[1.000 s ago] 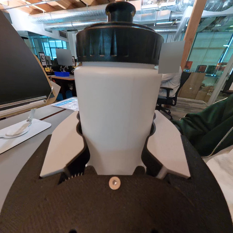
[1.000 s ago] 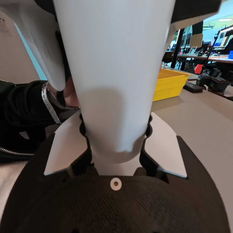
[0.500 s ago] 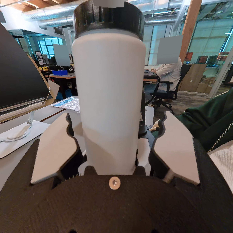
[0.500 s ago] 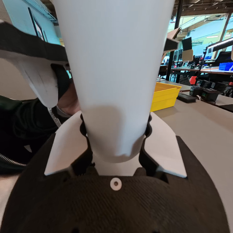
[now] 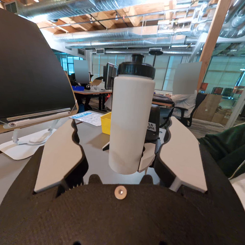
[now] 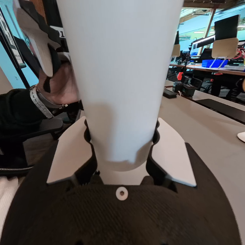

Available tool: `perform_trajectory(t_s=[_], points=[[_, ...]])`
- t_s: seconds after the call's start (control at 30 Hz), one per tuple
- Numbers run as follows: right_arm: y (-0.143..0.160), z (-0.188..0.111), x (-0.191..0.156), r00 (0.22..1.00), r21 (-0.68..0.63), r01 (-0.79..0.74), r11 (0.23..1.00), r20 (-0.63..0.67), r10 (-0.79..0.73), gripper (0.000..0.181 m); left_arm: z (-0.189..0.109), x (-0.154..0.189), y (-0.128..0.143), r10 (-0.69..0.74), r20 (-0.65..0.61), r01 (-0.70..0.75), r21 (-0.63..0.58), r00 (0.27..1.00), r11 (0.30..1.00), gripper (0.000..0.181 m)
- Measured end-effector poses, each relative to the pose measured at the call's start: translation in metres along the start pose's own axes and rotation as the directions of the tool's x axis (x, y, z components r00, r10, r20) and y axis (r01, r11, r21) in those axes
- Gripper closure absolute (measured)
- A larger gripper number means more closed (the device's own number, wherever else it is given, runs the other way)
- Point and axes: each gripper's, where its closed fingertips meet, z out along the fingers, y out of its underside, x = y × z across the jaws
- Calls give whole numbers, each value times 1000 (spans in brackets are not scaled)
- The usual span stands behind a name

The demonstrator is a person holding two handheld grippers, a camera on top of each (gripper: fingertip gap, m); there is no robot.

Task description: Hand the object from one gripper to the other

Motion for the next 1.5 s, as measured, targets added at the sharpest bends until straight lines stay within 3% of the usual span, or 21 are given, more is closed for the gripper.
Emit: perform_trajectory(t_s=[0.13,0.3,0.57,0.73,0.87,1.03,1.17,1.23,1.33,1.5], points=[[1,-12,9,999,10,-9,1000,-50,9,86,2,-11,-2,10,0,-10,17,1000,1000,56],[6,-28,18,989,-11,9,1000,-148,-11,86,28,-10,25,-21,-31,19,-61,999,998,57],[23,-64,47,870,-116,7,993,-489,-63,86,72,1,68,16,220,-4,-52,975,999,53],[24,-61,41,799,-139,24,990,-593,-102,86,86,12,79,40,232,-16,-105,972,994,66],[31,-46,33,775,-206,98,974,-598,-204,86,82,11,73,32,207,-10,-110,978,994,90],[34,-33,21,815,-190,113,975,-544,-200,91,77,2,73,23,178,6,-165,984,986,92],[37,-32,21,838,-211,114,971,-505,-208,59,68,-10,69,34,158,-10,-154,987,988,92],[35,-42,31,844,-193,87,977,-508,-175,54,62,-16,64,25,126,-8,-136,992,991,92],[14,-65,49,866,-75,71,995,-490,-99,59,55,-21,66,50,47,-42,-155,998,987,92],[-33,-73,31,974,49,14,999,-226,-2,90,49,8,81,-34,-185,-2,-191,982,982,92]])
